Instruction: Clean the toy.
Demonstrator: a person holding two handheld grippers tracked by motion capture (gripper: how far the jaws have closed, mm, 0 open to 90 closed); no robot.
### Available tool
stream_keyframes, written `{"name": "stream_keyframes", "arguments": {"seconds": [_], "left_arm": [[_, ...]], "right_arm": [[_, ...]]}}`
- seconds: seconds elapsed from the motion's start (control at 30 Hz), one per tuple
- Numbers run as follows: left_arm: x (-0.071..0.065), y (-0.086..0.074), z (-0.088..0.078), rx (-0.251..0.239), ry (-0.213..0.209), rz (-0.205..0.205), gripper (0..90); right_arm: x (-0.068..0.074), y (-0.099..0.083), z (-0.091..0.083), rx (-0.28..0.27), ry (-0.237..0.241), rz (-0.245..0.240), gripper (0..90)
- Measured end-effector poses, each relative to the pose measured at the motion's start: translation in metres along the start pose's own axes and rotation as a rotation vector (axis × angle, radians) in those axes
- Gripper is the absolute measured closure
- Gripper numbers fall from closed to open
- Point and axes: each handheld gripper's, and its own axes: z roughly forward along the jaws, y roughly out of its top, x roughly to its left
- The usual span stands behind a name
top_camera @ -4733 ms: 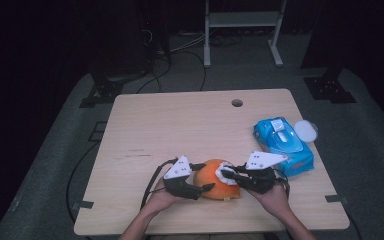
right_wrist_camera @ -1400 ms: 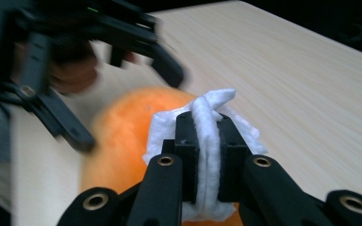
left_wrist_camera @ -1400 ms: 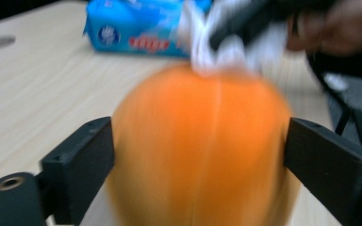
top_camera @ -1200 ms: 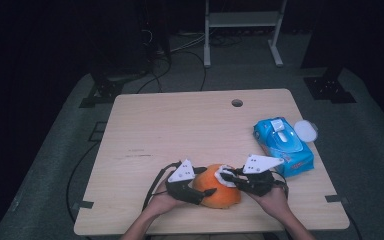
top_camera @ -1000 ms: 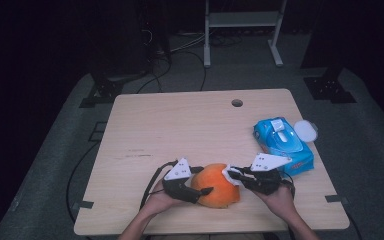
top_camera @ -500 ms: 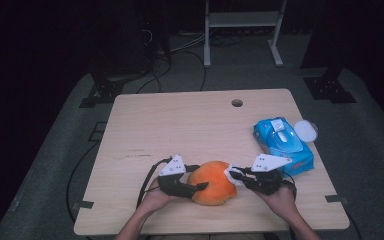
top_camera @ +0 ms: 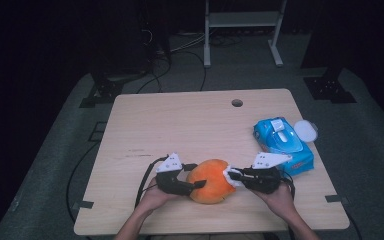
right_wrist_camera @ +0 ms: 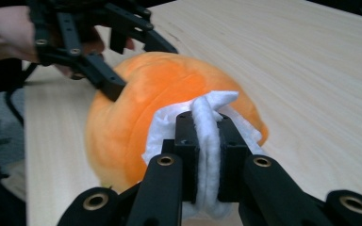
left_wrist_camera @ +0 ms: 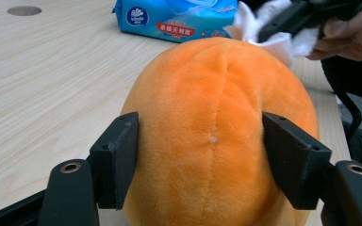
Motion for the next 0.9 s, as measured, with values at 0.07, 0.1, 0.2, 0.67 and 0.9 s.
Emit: {"name": "stream_keyframes", "arguments": {"seconds": [0.07,0.1,0.2,0.67,0.9], "left_arm": [[0.001,-0.001,0.000,-0.004,-0.001,-0.011,31.0],[0.001,-0.001,0.000,-0.004,-0.001,-0.011,31.0],[-0.003,-0.001,0.001,-0.010,0.001,0.019,31.1],[-0.003,-0.002,0.002,-0.021,-0.016,0.018,30.7],[-0.012,-0.002,0.002,-0.014,-0.044,0.110,32.3]], "right_arm": [[0.006,-0.001,-0.001,-0.004,0.046,-0.015,81.1],[0.006,-0.001,-0.001,-0.004,0.046,-0.015,81.1],[0.013,0.000,0.002,0.003,0.065,-0.050,81.0],[-0.013,-0.007,0.001,-0.011,0.014,0.070,81.0],[-0.011,0.000,0.005,-0.027,0.005,0.056,81.0]]}}
